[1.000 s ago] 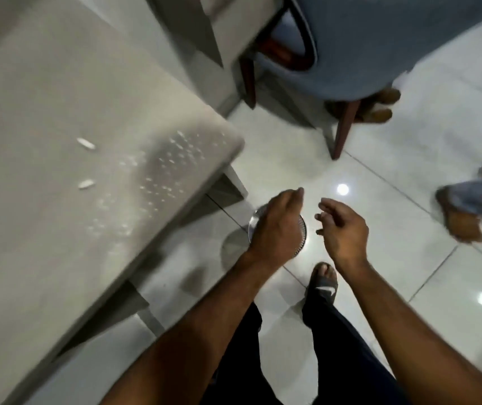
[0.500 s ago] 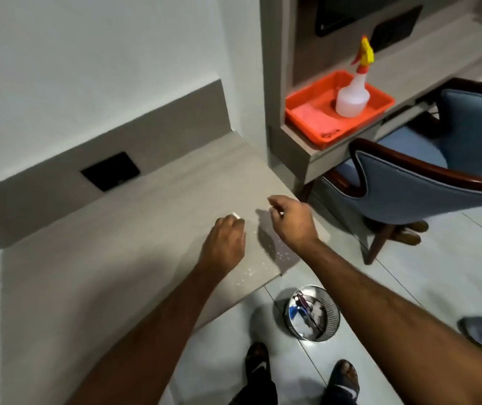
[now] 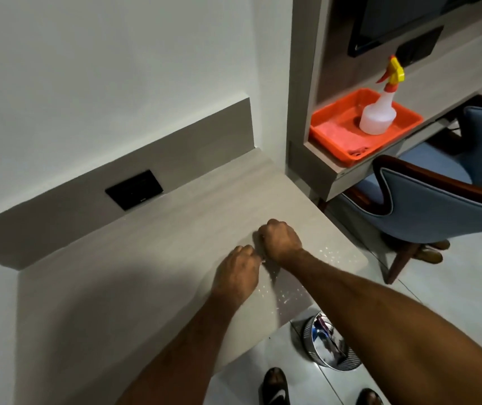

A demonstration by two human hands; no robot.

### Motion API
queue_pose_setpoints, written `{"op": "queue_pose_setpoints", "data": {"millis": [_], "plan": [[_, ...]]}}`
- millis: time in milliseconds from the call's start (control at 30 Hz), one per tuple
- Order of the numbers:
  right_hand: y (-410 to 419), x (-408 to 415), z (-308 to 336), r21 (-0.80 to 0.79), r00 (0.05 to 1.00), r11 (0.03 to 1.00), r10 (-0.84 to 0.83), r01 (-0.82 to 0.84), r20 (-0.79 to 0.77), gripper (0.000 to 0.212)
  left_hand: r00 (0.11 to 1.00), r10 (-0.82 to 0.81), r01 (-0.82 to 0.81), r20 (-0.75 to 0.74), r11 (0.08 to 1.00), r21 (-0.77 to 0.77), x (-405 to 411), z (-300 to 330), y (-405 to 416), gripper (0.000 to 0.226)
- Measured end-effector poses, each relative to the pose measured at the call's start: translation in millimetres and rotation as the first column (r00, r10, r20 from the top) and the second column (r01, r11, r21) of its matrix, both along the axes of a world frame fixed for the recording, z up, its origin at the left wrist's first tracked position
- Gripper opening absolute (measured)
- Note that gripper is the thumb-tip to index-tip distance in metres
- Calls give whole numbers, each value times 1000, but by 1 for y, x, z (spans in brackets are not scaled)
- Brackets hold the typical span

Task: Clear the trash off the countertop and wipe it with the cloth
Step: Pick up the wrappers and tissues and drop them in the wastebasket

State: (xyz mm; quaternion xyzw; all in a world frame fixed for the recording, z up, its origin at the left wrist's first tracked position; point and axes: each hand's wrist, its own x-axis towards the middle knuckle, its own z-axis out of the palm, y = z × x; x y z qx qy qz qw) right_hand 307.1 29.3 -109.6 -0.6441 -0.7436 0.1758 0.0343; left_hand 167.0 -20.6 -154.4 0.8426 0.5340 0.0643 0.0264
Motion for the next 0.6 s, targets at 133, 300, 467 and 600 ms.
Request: {"op": "queue_pose_setpoints", "data": {"millis": [133, 300, 467, 600], "plan": [[-18, 26, 1, 98, 938, 970, -185, 222, -292, 22, 939, 161, -209, 305, 969, 132, 12, 17, -3, 18], [-85, 101, -18, 171, 710, 774, -437, 609, -552, 20, 799, 144, -293, 585, 941, 168, 93, 37, -34, 15], [-163, 178, -84, 98, 519, 572, -643, 815, -563, 16, 780, -34, -32, 625, 995, 94, 186, -5, -95, 16], [-216, 211, -182, -104, 400, 502, -784, 859, -475, 18, 904, -69, 92, 421, 995, -34, 217, -101, -129, 18]]}}
